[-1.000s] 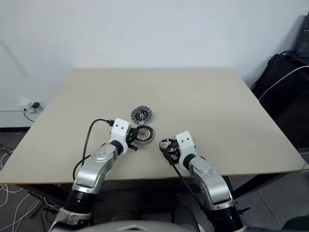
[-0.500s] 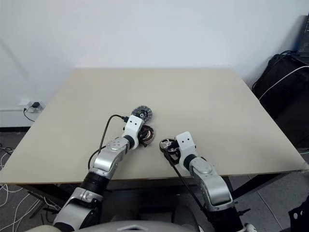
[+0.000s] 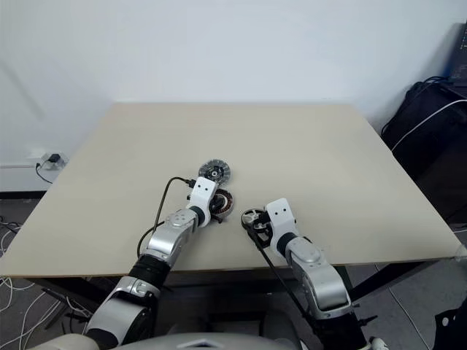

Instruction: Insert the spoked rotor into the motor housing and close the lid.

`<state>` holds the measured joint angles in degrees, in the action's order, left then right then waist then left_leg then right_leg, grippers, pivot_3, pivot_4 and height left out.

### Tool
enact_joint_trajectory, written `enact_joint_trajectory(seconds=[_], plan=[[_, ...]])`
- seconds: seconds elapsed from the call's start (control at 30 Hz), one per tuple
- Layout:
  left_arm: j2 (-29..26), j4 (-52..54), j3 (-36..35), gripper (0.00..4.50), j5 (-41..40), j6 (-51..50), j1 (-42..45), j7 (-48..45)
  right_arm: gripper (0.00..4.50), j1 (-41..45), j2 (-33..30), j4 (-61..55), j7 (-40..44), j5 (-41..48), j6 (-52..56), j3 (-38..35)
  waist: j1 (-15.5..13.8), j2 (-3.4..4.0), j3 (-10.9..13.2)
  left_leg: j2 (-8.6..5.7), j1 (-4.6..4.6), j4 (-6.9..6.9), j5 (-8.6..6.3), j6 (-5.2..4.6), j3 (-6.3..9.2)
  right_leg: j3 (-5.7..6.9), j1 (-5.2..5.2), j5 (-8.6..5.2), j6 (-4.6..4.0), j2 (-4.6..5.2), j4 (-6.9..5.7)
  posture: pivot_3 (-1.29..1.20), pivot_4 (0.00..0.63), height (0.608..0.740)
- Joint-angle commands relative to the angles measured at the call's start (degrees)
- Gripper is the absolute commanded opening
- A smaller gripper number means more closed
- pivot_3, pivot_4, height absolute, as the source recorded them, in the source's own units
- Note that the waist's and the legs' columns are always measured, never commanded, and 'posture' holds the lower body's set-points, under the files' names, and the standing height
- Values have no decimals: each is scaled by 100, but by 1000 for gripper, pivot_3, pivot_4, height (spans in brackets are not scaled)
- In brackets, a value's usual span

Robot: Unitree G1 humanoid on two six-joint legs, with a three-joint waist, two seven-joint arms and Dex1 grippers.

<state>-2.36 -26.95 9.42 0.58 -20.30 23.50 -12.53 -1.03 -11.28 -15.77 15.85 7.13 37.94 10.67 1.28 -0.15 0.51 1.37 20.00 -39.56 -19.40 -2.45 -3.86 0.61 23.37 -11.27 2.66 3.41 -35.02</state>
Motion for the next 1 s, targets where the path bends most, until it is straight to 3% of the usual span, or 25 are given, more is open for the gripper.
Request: enact_joint_trajectory(seconds=[0.03,0.13,0.33,0.6,0.83,1.0], plan=[[44,76,-96,1661,-24,122,79,8,4500,39,2,-223,-30,-2,-104,-79,0,0,0,0,0,0,0,0,0,0,0,0,0,0,0,0,0,740],[45,401,-73,2644,0,140,-34,50,4500,37,2,-221,-28,0,-106,-78,1,0,0,0,0,0,0,0,0,0,0,0,0,0,0,0,0,740],[39,1261,-126,2644,-186,-50,-402,-56,4500,38,4,-189,-17,1,-109,-66,-2,0,0,1,4,-1,3,6,-1,-1,3,1,0,1,0,0,0,740],[-189,2456,-164,114,-200,-287,-1150,-40,4500,23,-11,-214,9,12,-91,-66,5,1,0,2,2,-2,1,3,0,-1,3,0,-1,1,-2,0,0,740],[-446,3482,-244,27,-54,200,-2163,109,4500,177,72,-395,10,156,80,-191,8,4,-2,5,0,-3,0,0,-2,-3,4,-2,-4,1,-5,0,0,740],[-534,3837,-244,0,1,460,-2957,199,3249,608,81,-348,111,103,351,64,9,6,-2,7,-5,-4,-4,-7,-6,-4,3,-1,-6,1,-8,0,0,740]])
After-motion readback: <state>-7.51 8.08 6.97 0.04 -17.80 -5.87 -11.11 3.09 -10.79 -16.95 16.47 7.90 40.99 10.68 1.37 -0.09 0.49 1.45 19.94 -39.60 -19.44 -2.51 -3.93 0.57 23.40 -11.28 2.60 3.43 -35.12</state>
